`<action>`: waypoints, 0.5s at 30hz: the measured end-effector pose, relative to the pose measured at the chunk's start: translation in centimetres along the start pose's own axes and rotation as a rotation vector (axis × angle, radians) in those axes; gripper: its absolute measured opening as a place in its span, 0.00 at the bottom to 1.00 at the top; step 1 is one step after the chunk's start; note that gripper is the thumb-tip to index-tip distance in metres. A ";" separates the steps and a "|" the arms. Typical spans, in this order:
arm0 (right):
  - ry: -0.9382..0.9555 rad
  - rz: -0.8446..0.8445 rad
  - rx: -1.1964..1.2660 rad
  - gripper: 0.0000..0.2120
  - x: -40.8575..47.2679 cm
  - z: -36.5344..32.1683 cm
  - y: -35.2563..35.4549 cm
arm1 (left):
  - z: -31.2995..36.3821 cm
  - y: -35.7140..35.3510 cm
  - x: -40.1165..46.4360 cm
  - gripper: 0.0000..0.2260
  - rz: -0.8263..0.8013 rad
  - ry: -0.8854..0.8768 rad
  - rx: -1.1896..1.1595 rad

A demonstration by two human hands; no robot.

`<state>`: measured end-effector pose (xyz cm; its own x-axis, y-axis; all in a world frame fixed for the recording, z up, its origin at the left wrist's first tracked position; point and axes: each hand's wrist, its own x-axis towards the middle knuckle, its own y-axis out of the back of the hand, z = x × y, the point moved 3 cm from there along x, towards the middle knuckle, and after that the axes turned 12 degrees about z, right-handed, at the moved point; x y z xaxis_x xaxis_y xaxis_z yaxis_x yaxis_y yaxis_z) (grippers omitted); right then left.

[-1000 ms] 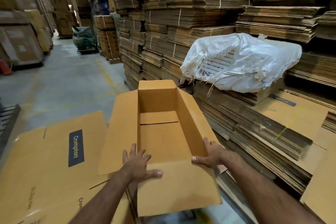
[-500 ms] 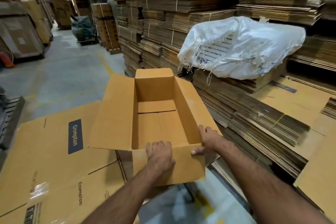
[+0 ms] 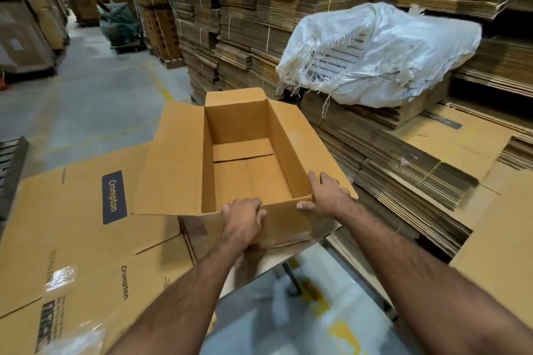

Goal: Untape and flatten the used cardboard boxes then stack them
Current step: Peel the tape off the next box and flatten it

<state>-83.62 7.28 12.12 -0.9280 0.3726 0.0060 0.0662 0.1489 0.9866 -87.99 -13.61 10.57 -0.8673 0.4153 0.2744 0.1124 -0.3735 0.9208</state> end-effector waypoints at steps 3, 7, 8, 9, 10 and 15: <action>-0.012 0.079 -0.011 0.49 0.3 -0.3 0.7 | -0.3 0.7 0.8 0.07 0.063 0.042 -0.044; -0.116 0.447 0.142 0.55 -0.1 -0.3 2.3 | 0.1 3.1 3.1 0.13 0.177 0.066 -0.134; -0.161 0.517 0.194 0.56 -0.3 -0.3 2.8 | 0.4 4.1 3.8 0.13 0.209 0.074 -0.153; -0.211 0.563 0.238 0.56 -0.4 -0.4 3.2 | 0.9 5.1 4.4 0.13 0.240 0.090 -0.171; -0.256 0.585 0.277 0.57 -0.3 -0.4 3.5 | 1.3 6.2 5.1 0.12 0.267 0.115 -0.199; -0.490 0.420 0.695 0.64 0.4 -0.3 4.3 | 3.1 9.8 7.6 0.09 0.318 0.282 -0.489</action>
<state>-83.85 7.77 16.44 -0.5316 0.8393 0.1137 0.7098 0.3681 0.6006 -91.97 -11.49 22.51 -0.9297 0.0136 0.3681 0.2083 -0.8047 0.5560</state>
